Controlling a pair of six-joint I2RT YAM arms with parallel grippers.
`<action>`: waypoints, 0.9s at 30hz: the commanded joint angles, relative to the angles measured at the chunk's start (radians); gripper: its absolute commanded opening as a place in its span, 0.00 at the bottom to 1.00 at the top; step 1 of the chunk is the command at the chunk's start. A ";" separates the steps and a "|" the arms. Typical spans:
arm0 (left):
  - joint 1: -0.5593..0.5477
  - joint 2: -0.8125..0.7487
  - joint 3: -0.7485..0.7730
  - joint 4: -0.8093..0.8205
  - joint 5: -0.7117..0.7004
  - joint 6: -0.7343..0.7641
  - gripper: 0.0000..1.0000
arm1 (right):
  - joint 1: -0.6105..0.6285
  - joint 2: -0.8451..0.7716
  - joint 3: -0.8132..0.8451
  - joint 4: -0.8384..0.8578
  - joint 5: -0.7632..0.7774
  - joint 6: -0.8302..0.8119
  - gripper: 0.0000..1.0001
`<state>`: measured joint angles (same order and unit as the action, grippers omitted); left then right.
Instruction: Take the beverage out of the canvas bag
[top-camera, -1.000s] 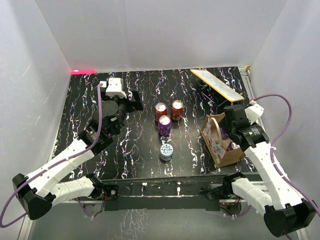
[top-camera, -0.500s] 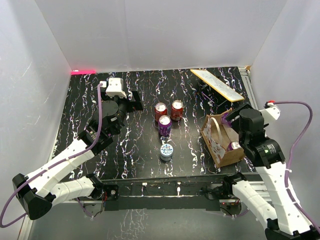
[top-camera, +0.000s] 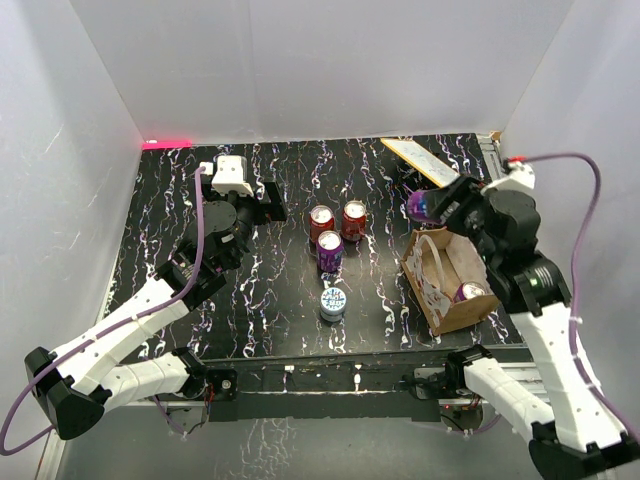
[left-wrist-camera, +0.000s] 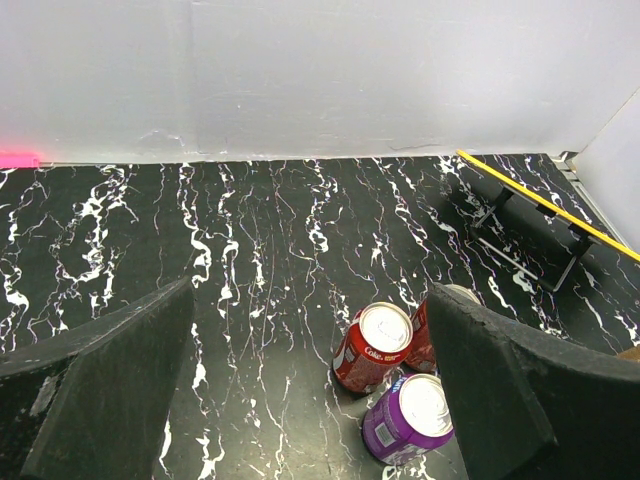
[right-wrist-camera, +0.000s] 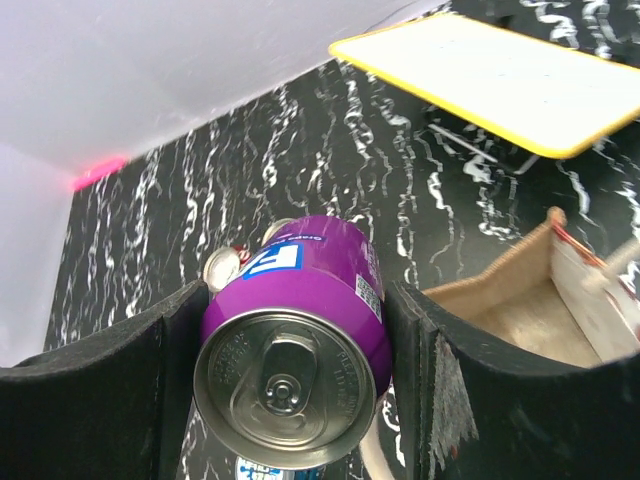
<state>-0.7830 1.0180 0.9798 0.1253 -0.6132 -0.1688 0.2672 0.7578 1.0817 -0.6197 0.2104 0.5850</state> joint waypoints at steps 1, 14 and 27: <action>-0.004 -0.012 0.025 0.007 0.003 -0.006 0.97 | 0.001 0.122 0.143 0.159 -0.239 -0.110 0.08; -0.004 -0.015 0.025 0.008 0.000 -0.003 0.97 | 0.119 0.433 0.115 0.098 -0.435 -0.115 0.08; -0.003 -0.015 0.023 0.011 -0.009 0.003 0.97 | 0.336 0.638 0.155 0.029 -0.050 -0.136 0.08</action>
<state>-0.7830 1.0180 0.9798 0.1253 -0.6136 -0.1684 0.6094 1.4044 1.1725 -0.6624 0.0406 0.4427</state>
